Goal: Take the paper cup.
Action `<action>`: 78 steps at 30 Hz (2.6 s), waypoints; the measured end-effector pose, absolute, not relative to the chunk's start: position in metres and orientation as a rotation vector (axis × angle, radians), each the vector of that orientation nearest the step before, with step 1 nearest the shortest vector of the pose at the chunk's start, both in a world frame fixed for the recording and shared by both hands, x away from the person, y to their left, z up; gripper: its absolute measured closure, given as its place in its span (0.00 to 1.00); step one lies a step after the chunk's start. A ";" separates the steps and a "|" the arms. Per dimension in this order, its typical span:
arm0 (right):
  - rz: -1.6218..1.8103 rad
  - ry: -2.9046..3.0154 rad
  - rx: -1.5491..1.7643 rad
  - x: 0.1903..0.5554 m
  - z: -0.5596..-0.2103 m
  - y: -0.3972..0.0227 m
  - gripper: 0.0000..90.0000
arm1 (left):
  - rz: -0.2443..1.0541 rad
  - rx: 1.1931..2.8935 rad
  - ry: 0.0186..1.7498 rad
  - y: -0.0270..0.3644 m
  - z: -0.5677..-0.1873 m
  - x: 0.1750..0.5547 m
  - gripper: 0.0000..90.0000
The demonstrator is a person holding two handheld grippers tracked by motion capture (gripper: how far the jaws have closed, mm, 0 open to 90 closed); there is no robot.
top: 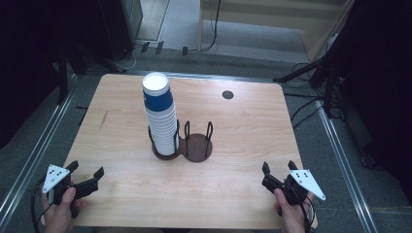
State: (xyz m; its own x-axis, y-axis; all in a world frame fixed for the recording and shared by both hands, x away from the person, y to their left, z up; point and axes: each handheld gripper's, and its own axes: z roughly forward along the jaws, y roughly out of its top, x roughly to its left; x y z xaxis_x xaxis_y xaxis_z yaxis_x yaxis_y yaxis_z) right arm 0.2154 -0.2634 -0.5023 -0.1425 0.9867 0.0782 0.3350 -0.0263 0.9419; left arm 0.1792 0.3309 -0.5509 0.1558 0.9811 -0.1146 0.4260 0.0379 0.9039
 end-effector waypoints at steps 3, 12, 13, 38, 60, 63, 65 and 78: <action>1.186 1.558 1.416 0.216 -0.500 -0.259 0.11 | 0.786 1.540 1.413 0.330 -0.551 0.179 0.08; 1.225 1.585 1.362 0.221 -0.484 -0.240 0.09 | 0.791 1.541 1.422 0.330 -0.551 0.180 0.08; 1.225 1.585 1.362 0.221 -0.484 -0.240 0.09 | 0.791 1.541 1.422 0.330 -0.551 0.180 0.08; 1.307 1.679 1.253 0.231 -0.452 -0.178 0.10 | 0.812 1.565 1.416 0.327 -0.551 0.180 0.08; 1.356 1.729 1.181 0.241 -0.432 -0.133 0.08 | 0.816 1.576 1.420 0.326 -0.551 0.181 0.08; 1.362 1.734 1.179 0.243 -0.431 -0.128 0.07 | 0.812 1.574 1.428 0.326 -0.552 0.182 0.08; 1.359 1.736 1.176 0.244 -0.431 -0.125 0.07 | 0.811 1.577 1.434 0.326 -0.552 0.182 0.08; 1.390 1.762 1.160 0.248 -0.429 -0.100 0.06 | 0.811 1.582 1.432 0.326 -0.552 0.183 0.08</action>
